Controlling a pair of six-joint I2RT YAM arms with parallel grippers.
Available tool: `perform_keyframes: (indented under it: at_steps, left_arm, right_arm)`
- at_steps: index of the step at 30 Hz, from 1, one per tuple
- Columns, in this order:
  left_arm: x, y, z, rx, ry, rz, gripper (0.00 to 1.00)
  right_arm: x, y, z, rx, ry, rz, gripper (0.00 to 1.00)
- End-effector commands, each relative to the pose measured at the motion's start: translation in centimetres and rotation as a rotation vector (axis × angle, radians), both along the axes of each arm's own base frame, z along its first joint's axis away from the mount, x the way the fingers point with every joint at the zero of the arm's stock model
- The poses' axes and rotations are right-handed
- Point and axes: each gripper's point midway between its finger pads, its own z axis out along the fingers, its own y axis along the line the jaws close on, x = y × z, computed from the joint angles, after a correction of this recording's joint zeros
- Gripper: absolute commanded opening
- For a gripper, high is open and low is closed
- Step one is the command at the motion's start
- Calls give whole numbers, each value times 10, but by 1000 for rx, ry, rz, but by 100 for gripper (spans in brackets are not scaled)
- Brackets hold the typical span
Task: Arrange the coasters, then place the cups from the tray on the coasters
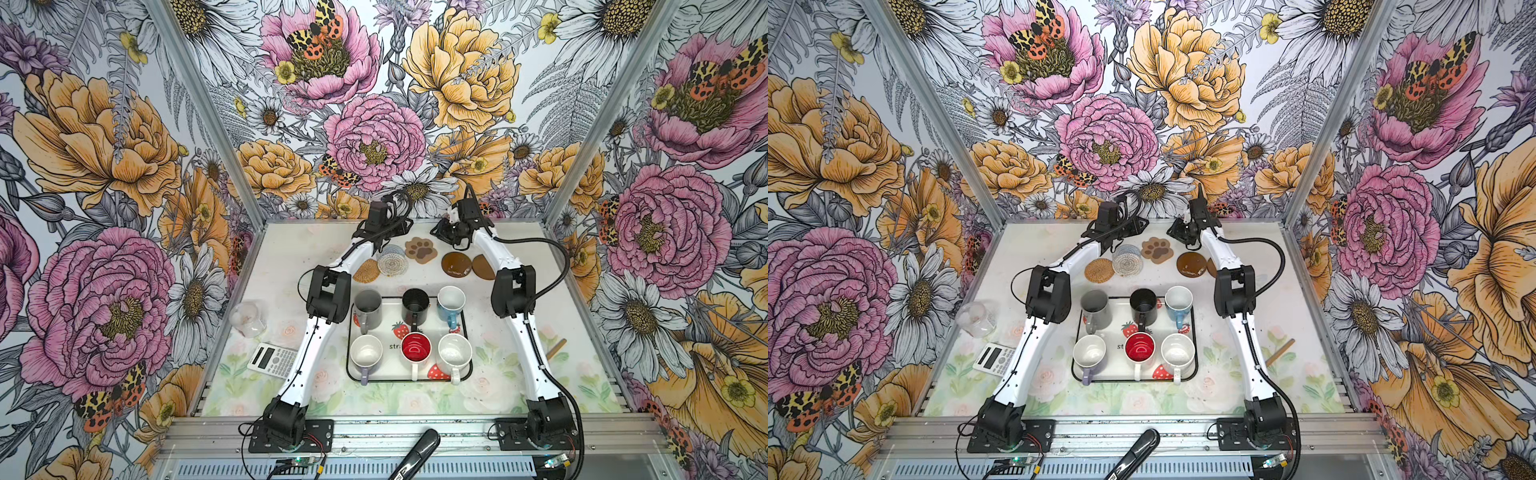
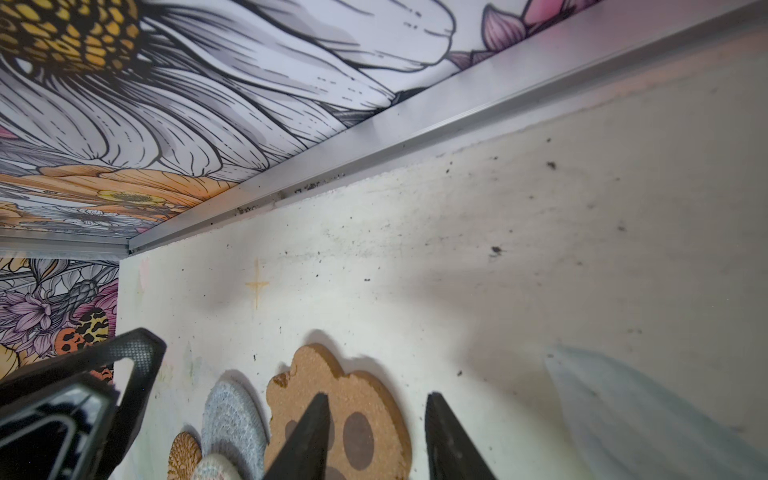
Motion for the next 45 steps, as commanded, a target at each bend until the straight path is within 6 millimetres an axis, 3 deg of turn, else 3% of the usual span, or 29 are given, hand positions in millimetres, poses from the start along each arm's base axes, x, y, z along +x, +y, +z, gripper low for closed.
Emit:
perform_keyframes:
  at_steps: [1, 15, 24, 33, 45]
  left_arm:
    - [0, 6, -12, 29, 47, 28, 33]
    - [-18, 19, -59, 61, 262, 41, 31]
    - [-26, 11, -79, 36, 316, 4, 31]
    - [-38, -8, -75, 27, 310, -76, 31]
    - [-48, -15, -69, 67, 296, -127, 30]
  right_arm:
    - [1, 13, -1, 37, -8, 18, 40]
    - [-12, 24, -4, 36, 28, 46, 38]
    - [-18, 22, -10, 18, 48, 44, 40]
    - [-36, 17, -1, -21, 68, 74, 40]
    - [-71, 17, 7, -69, 110, 137, 40]
